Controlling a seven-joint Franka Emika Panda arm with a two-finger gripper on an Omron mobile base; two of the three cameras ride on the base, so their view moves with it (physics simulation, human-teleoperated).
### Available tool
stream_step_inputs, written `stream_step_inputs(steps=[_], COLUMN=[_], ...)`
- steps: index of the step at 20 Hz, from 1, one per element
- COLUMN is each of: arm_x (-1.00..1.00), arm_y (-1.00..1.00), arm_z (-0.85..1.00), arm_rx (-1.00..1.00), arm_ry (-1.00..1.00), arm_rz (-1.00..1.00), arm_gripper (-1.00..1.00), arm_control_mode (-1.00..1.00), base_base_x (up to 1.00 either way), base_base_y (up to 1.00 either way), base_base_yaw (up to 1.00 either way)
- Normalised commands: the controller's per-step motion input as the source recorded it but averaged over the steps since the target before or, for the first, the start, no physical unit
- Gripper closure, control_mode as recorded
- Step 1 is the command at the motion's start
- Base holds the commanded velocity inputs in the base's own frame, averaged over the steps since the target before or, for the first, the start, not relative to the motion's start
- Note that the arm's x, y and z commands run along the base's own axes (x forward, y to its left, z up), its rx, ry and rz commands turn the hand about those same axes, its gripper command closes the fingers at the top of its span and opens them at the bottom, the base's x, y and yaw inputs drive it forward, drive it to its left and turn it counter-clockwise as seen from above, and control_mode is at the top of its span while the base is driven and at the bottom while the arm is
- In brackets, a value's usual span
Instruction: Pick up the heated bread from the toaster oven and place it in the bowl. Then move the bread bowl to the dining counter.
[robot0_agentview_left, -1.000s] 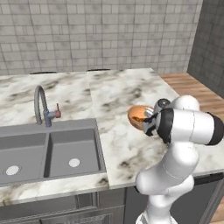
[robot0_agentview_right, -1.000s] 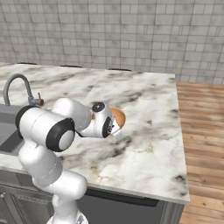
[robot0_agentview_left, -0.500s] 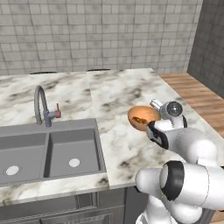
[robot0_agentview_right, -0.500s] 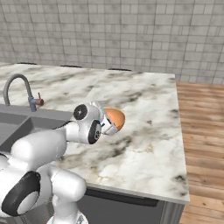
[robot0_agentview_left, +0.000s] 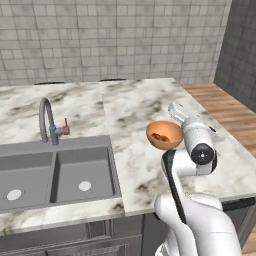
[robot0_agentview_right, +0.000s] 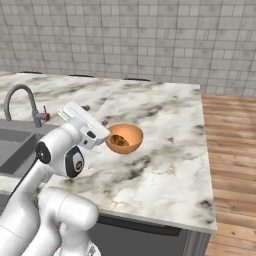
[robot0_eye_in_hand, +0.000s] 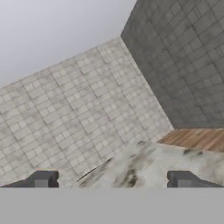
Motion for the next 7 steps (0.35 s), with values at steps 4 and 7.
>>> stream_step_inputs(steps=[4,7], arm_x=[-0.5,0.0], arm_y=[0.22,0.0], arm_z=[0.34,0.0], arm_rx=[-0.06,0.0], arm_ry=[-0.47,0.0], arm_rz=[0.05,0.0], arm_gripper=[-1.0,-1.0], arm_control_mode=[-1.0,-1.0], base_base_x=[0.0,0.0], base_base_y=[0.0,0.0], base_base_yaw=[0.0,0.0])
